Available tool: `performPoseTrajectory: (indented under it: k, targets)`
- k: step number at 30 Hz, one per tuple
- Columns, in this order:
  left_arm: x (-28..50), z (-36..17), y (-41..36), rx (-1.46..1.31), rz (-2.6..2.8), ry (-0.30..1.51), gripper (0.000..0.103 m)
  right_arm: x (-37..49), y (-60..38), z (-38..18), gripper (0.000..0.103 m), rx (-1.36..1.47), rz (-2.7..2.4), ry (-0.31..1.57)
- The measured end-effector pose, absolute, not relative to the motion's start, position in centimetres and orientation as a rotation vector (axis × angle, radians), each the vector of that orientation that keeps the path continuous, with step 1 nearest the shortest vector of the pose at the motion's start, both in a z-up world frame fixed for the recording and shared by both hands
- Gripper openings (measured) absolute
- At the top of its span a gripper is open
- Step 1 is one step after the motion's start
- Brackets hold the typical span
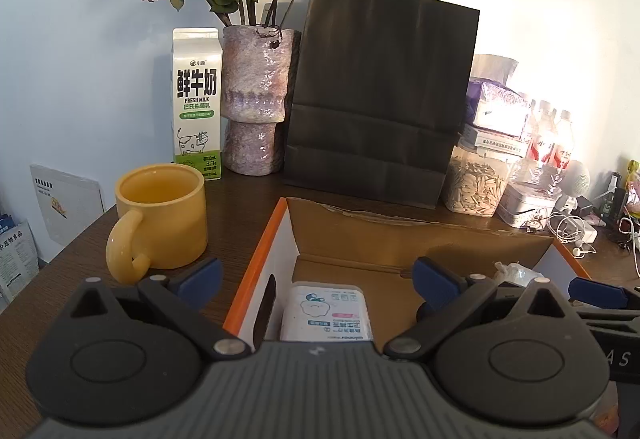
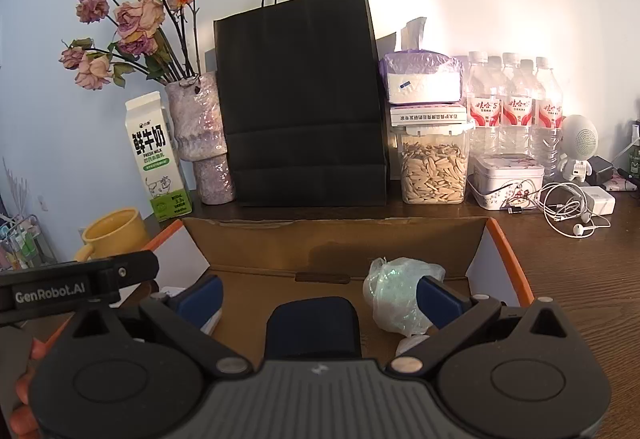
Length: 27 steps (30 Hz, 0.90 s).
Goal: Organize objects
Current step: 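Carry cotton-pad box and navy pouch into the red box and open both grippers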
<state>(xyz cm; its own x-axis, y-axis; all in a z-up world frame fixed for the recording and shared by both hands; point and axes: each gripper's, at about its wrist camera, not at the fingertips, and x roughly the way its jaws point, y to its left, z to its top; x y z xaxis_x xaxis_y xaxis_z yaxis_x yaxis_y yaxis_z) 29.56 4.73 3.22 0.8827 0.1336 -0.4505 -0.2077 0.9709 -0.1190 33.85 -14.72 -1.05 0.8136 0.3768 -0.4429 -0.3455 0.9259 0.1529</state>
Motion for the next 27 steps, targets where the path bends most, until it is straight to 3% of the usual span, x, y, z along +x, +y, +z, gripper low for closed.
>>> performPoseTrajectory:
  k: [27]
  targets:
    - [21.9,5.0,3.3,-0.128,0.127,0.379,0.103,26.2,-17.4,1.6,0.103,0.022,0.410,0.403]
